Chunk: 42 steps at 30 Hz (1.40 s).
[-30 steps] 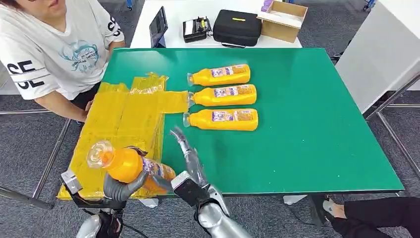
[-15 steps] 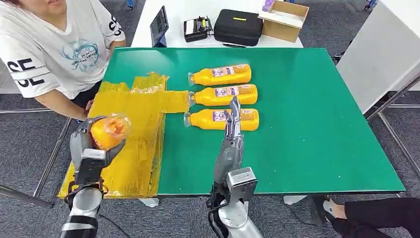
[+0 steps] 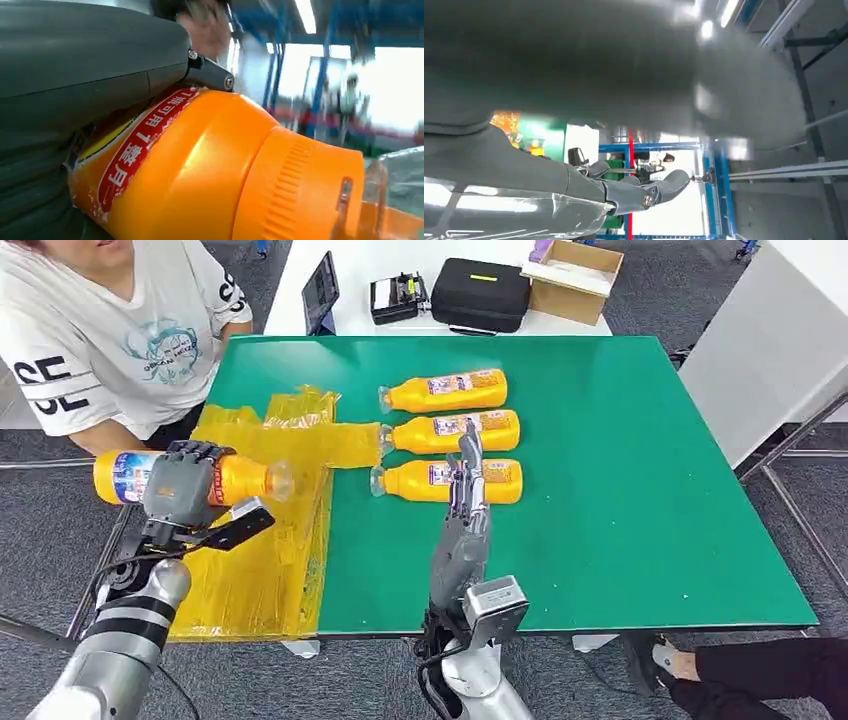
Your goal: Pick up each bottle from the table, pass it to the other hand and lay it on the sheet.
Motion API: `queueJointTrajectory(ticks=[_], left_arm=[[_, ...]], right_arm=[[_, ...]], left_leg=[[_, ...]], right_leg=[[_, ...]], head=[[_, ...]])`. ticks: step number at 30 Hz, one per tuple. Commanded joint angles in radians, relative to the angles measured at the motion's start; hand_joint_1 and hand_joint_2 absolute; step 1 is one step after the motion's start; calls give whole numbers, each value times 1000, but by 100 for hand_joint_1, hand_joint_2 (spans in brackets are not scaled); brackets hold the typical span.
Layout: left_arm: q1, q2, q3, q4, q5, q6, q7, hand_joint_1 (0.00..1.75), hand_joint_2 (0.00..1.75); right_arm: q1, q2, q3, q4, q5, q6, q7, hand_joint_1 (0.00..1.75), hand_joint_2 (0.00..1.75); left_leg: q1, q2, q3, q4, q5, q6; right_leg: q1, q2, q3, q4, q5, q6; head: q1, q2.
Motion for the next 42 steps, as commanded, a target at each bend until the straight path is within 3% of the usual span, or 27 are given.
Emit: queueJointTrajectory(ticks=[1, 5, 13, 33, 35, 36, 39, 40, 42], left_arm=[[-116, 57, -81, 304, -25, -84, -8, 175, 175], [-118, 55, -81, 304, -25, -85, -8, 175, 175], [-96, 52, -79, 322, 58, -258, -77, 175, 175], [-68, 68, -158, 297, 93, -357, -58, 175, 175], [-65, 75, -158, 308, 126, -400, -64, 28, 175], [-60, 81, -155, 309, 140, -414, -70, 0, 175], [-44, 92, -143, 304, 179, -446, -92, 0, 175], [-34, 93, -138, 292, 211, -470, -113, 0, 0], [-12, 90, -138, 262, 269, -526, -136, 0, 0]], right_arm=[[-35, -20, 20, 80, 1, 30, 1, 0, 175], [-35, -20, 20, 80, 1, 30, 1, 0, 175], [-39, -3, 9, 134, 19, 72, 1, 0, 175], [-40, 24, -17, 215, 30, 101, 1, 0, 175], [-42, 30, -18, 236, 28, 101, 2, 0, 175], [-41, 33, -18, 242, 29, 101, 3, 0, 175], [-42, 39, -21, 260, 26, 103, 6, 0, 175], [-43, 43, -27, 268, 21, 99, 4, 0, 175], [-51, 38, -17, 281, 62, 67, 1, 0, 175]], left_leg=[[1, 1, 2, -1, 0, 0], [2, 2, 4, 0, -1, 0], [1, 2, 3, 0, -1, 0], [1, 2, 3, -1, -1, 0], [1, 3, 4, -1, -1, 0], [1, 3, 5, -1, -2, 0], [1, 4, 4, -1, -1, 0], [1, 4, 5, -1, -2, 0], [1, 5, 6, -1, -3, 0]], right_leg=[[1, 0, 2, -1, 0, -2], [2, 0, 4, -1, -1, -3], [1, 1, 3, -1, 0, -3], [2, 1, 4, -1, -1, -3], [2, 1, 4, -1, -1, -3], [2, 1, 6, -2, -1, -4], [1, 3, 4, -1, 0, -2], [2, 3, 5, -2, -1, -3], [2, 3, 6, -1, -1, -4]], head=[[0, 0], [0, 0], [0, 0], [0, 0], [0, 0], [0, 0], [0, 0], [0, 0], [0, 0]])
